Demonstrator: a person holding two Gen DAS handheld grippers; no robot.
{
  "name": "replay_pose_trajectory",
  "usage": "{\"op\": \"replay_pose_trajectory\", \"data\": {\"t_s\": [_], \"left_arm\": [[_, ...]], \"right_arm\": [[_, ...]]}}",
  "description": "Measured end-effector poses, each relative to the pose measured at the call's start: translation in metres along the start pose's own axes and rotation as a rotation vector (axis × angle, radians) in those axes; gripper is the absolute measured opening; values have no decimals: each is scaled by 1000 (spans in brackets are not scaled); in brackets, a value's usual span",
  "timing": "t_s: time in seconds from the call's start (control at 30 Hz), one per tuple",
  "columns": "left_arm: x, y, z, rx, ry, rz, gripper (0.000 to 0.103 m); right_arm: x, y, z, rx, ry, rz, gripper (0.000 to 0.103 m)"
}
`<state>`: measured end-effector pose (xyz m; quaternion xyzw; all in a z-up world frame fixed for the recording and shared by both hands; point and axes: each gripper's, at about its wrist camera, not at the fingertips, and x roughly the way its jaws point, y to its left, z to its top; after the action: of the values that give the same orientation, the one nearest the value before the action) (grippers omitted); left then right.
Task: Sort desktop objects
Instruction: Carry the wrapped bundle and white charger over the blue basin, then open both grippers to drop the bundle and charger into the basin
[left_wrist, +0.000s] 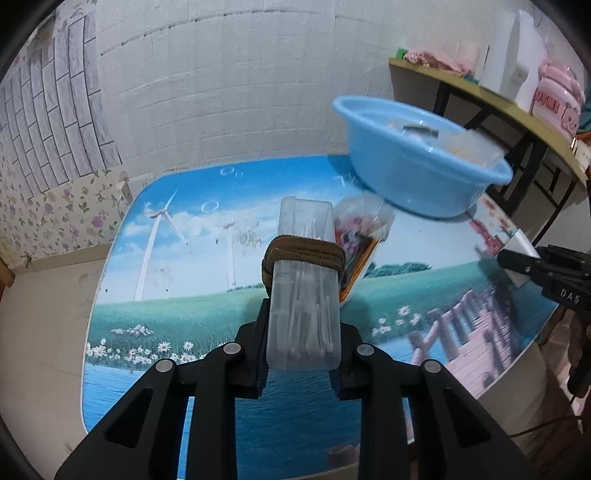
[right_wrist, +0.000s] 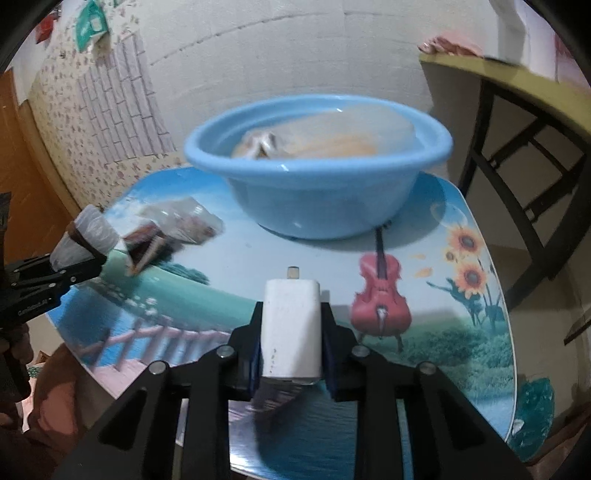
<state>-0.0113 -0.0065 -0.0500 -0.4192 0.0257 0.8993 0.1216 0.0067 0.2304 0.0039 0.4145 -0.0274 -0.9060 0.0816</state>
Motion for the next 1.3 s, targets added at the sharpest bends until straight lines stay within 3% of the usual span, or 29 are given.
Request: {"op": "replay_pose_trajectory", "data": {"t_s": [0.33, 0.6, 1.03, 1.3], "left_arm": [[-34, -4, 20, -16, -54, -9, 24], [-56, -15, 39, -6, -101, -34, 24], [-46, -50, 85, 60, -120, -96, 24], [-24, -82, 121, 122, -119, -122, 24]], "right_arm": [[-25, 46, 17, -128, -38, 120, 25], [-55, 65, 44, -178, -140, 191, 25], [-55, 17, 87, -77, -235, 124, 25], [-39, -20, 102, -20, -245, 112, 25]]}}
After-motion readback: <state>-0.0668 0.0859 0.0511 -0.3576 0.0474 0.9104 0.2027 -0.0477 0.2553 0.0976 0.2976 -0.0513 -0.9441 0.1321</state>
